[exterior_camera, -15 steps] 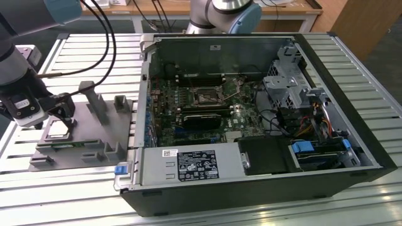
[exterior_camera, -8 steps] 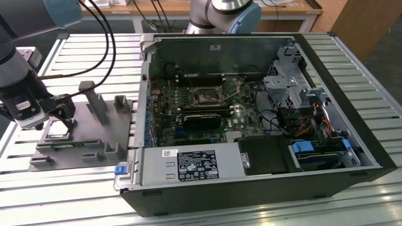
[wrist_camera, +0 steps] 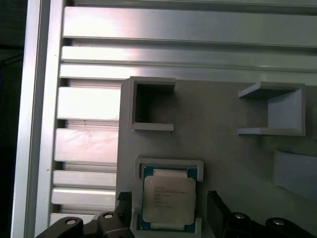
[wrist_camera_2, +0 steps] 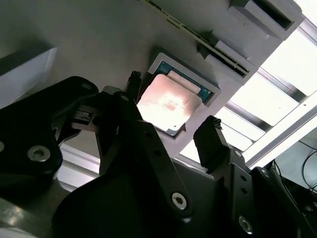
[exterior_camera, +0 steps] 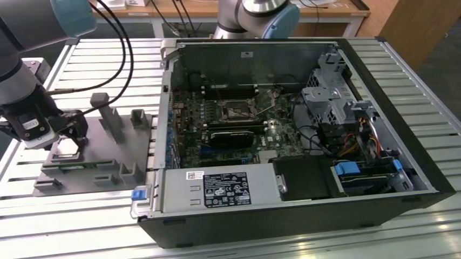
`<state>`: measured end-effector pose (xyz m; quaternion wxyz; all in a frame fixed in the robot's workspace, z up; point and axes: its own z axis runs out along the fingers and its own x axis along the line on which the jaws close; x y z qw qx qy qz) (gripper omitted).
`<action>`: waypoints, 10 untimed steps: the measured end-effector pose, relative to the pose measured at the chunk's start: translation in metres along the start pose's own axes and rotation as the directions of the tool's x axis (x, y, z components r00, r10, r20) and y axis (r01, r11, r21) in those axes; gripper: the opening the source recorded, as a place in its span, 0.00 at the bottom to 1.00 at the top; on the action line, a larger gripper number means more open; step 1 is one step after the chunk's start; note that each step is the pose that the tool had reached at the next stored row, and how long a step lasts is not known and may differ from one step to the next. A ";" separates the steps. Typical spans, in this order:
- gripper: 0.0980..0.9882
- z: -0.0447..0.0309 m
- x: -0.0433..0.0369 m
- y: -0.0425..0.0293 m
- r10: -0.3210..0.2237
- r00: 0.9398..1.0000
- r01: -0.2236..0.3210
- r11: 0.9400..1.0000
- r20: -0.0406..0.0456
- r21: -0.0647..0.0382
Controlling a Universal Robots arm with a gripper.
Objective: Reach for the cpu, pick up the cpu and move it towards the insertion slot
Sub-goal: 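Pick up the cpu and move it towards the insertion slot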
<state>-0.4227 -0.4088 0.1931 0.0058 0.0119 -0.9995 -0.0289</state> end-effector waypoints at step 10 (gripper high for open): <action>0.68 0.0083 0.0008 0.0016 0.000 1.000 0.000 1.000 0.000 -0.008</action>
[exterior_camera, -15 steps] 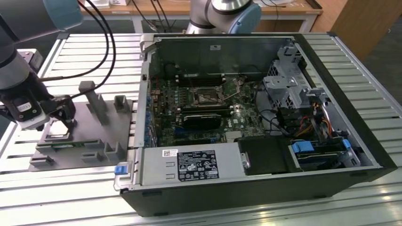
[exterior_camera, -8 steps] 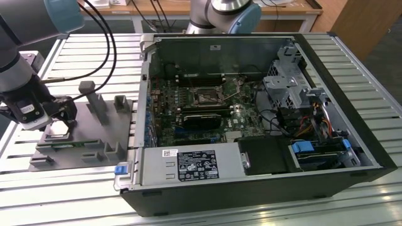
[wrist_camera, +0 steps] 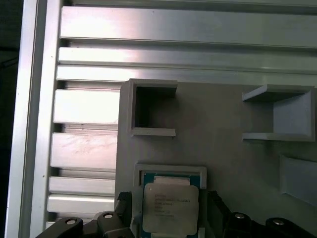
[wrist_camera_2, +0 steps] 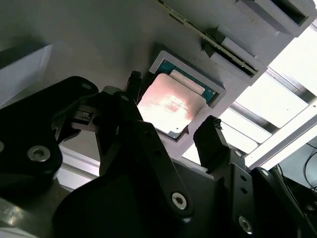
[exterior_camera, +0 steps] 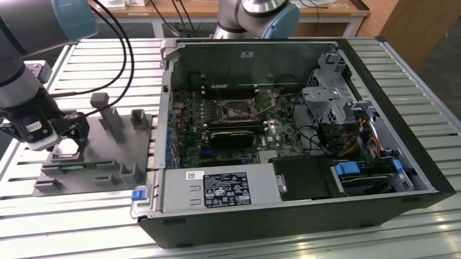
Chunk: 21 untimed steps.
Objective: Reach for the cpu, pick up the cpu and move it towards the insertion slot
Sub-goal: 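Pick up the cpu and move it towards the insertion slot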
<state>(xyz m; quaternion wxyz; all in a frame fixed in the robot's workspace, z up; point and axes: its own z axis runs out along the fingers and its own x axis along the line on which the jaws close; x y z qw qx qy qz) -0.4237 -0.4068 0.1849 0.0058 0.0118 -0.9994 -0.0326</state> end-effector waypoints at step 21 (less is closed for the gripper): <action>0.50 -0.0119 0.0008 0.0010 0.000 1.000 0.000 1.000 0.000 0.000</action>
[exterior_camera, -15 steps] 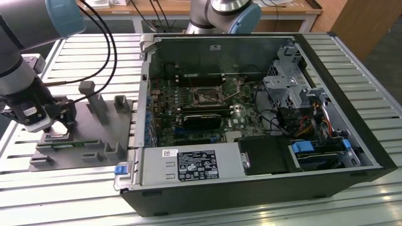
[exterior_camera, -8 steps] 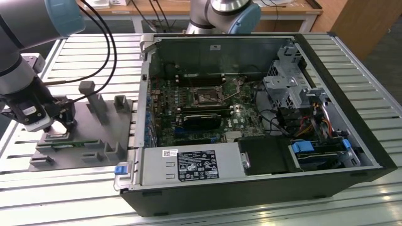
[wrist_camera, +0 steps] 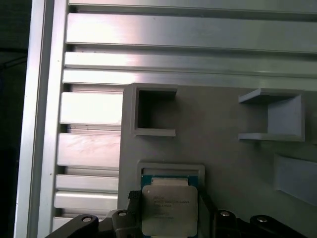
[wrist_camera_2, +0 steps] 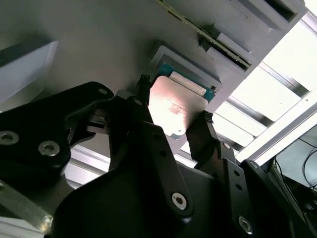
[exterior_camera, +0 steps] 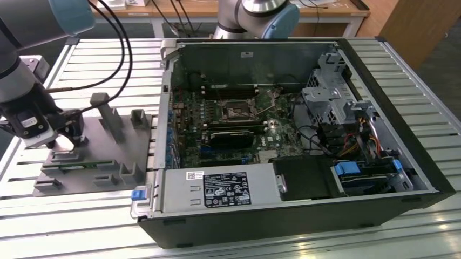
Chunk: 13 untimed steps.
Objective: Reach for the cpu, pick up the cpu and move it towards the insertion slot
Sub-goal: 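Pick up the cpu and move it towards the insertion slot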
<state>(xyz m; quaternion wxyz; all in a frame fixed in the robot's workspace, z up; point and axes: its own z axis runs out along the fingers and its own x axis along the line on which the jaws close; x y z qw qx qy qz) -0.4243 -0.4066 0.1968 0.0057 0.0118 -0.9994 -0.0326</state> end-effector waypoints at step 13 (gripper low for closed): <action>0.50 -0.0113 0.0001 0.0007 0.000 1.000 0.000 1.000 0.000 -0.003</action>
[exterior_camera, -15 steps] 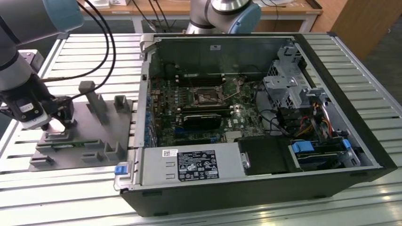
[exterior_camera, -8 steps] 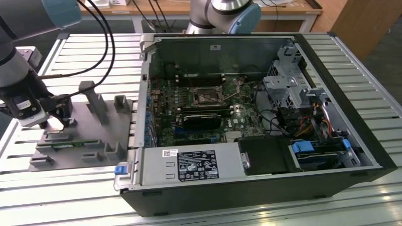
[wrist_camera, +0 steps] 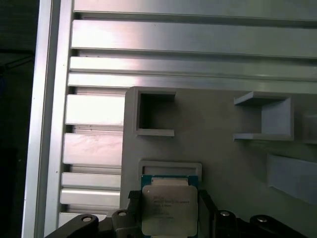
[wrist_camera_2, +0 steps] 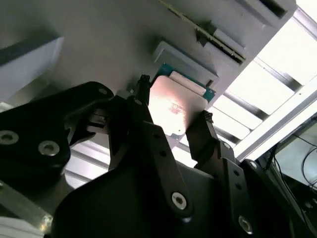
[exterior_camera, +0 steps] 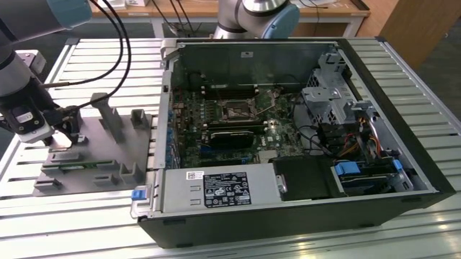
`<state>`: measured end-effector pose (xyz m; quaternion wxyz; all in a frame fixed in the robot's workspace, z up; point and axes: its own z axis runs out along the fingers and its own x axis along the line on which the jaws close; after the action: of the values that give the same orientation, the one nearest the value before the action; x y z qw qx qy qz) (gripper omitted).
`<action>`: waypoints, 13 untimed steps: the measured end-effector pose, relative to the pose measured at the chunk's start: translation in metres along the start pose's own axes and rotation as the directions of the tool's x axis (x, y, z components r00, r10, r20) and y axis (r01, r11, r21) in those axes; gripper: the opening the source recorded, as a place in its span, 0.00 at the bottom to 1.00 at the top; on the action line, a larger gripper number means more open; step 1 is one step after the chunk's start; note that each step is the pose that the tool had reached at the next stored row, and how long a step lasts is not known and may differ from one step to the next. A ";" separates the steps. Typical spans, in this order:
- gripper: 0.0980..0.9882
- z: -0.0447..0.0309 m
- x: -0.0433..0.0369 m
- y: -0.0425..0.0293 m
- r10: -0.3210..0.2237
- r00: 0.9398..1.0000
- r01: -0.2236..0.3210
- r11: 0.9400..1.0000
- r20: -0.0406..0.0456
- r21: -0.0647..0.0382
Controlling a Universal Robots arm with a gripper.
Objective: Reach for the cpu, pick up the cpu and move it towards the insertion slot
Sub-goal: 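Pick up the cpu and move it towards the insertion slot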
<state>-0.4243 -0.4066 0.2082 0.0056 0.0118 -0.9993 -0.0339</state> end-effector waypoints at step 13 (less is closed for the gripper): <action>0.50 -0.0201 0.0002 0.0013 0.000 1.000 0.000 1.000 0.000 -0.002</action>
<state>-0.4243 -0.4067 0.2283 0.0057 0.0118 -0.9993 -0.0350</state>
